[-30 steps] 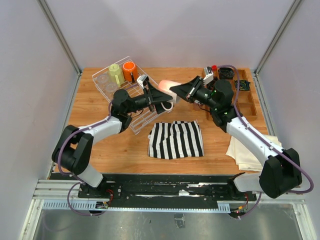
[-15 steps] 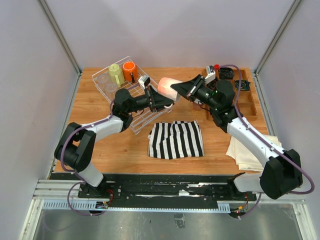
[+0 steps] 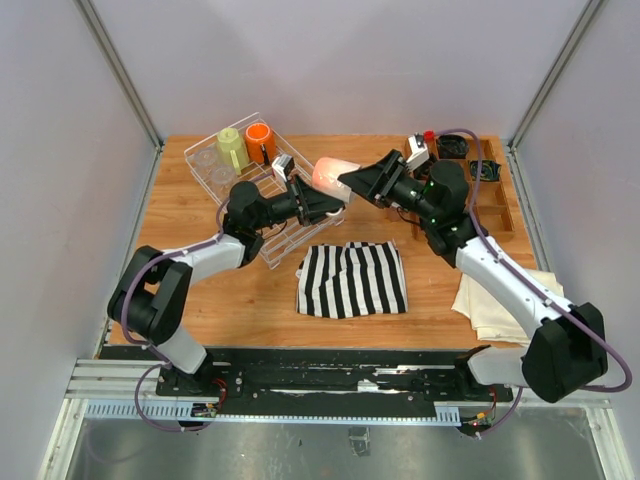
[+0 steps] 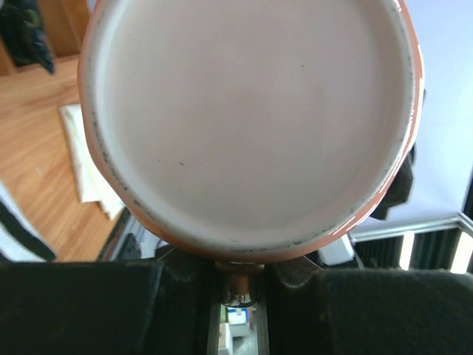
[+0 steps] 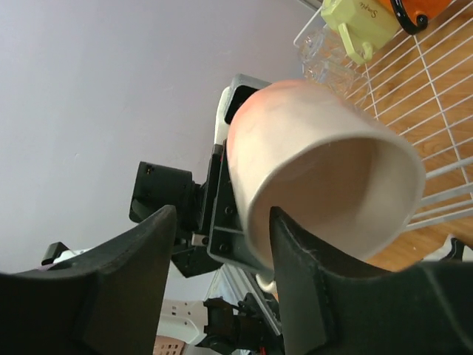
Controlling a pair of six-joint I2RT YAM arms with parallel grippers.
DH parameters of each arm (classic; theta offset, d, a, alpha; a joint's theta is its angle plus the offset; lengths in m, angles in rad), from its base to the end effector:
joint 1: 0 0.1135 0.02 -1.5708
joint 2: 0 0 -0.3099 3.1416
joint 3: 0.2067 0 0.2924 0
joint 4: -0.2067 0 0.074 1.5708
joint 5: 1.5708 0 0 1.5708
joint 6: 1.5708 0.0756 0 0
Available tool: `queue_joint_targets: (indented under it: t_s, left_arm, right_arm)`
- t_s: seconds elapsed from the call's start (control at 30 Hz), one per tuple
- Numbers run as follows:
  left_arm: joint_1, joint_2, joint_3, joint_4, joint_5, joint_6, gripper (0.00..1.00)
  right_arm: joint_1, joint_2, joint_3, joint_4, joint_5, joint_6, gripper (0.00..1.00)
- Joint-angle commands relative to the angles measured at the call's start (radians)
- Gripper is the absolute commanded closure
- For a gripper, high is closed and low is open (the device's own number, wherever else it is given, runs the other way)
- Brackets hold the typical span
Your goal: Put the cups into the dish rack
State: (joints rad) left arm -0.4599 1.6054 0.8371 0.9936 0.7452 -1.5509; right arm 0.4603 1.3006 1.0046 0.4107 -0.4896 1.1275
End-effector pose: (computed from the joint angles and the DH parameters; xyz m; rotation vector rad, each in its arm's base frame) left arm 0.3397 -0.2255 0.2964 -0.1615 1.8011 -2.0605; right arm 0.3142 0.1955 0.4022 0.1027 1.6987 1.5979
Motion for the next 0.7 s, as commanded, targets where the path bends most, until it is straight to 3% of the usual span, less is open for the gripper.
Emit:
queue_joint_targets:
  t_s: [0.0,0.17,0.33,0.53,0.67]
  left_arm:
    - [0.046,-0.077,0.054,-0.154,-0.037,0.184,1.0]
    - [0.118,-0.115,0.181,-0.535,-0.094,0.466,1.0]
    - [0.139,-0.089,0.397,-0.997,-0.263,0.771,0.99]
    - [0.139,-0.018,0.536,-1.264,-0.515,0.987,0.99]
    - [0.138,0.012,0.572,-1.345,-0.673,1.087,1.0]
  right_arm:
    - [-0.009,-0.058,0.009,-0.061,0.004,-0.102,0.43]
    - [-0.067,-0.132,-0.001,-0.182,0.052,-0.198,0.36]
    - [-0.109,-0.185,0.002,-0.269,0.076,-0.264,0.33]
    - [-0.138,-0.199,0.002,-0.298,0.06,-0.281,0.32]
    - [-0.163,-0.201,0.01,-0.317,0.038,-0.295,0.32]
